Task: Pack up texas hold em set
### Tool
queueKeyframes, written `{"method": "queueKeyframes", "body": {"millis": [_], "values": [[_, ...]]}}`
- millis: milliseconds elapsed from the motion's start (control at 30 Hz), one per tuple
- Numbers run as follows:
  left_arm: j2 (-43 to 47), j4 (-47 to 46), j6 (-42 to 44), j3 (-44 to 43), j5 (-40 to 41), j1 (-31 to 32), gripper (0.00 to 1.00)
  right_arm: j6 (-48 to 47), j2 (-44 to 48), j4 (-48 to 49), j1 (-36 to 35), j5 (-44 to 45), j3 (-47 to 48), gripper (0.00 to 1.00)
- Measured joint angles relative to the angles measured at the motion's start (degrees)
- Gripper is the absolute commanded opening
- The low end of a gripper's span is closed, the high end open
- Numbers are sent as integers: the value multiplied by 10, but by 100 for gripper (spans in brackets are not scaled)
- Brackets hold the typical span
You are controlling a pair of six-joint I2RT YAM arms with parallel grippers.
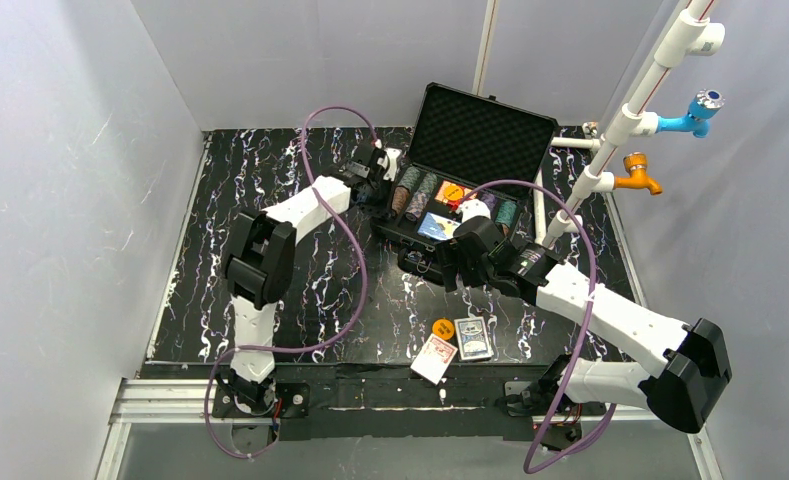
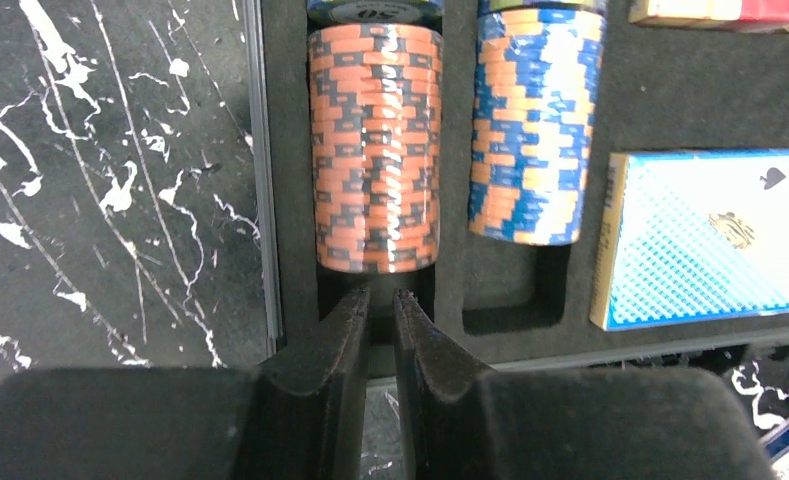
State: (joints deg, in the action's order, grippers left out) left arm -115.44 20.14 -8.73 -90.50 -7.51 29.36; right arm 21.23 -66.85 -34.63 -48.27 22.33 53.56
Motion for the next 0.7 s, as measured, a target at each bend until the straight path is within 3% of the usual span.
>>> {"method": "queueKeyframes", "body": {"millis": [300,433,467,500,600,700], "values": [[-62,22,-7,-61,-6,0,18,2,0,0,2,0,0,100],[-65,39,-9,-78,-11,0,35,5,0,-9,3,1,7,100],[-65,39,-7,-78,-8,0,43,8,0,-13,3,1,12,100],[-65,37,-8,-76,-8,-1,65,10,0,-15,3,1,16,100],[-17,-9,-5,-24,-13,4,97,12,2,-20,3,1,27,100],[91,-4,12,49,39,9,98,14,2,-23,3,-1,31,100]]}}
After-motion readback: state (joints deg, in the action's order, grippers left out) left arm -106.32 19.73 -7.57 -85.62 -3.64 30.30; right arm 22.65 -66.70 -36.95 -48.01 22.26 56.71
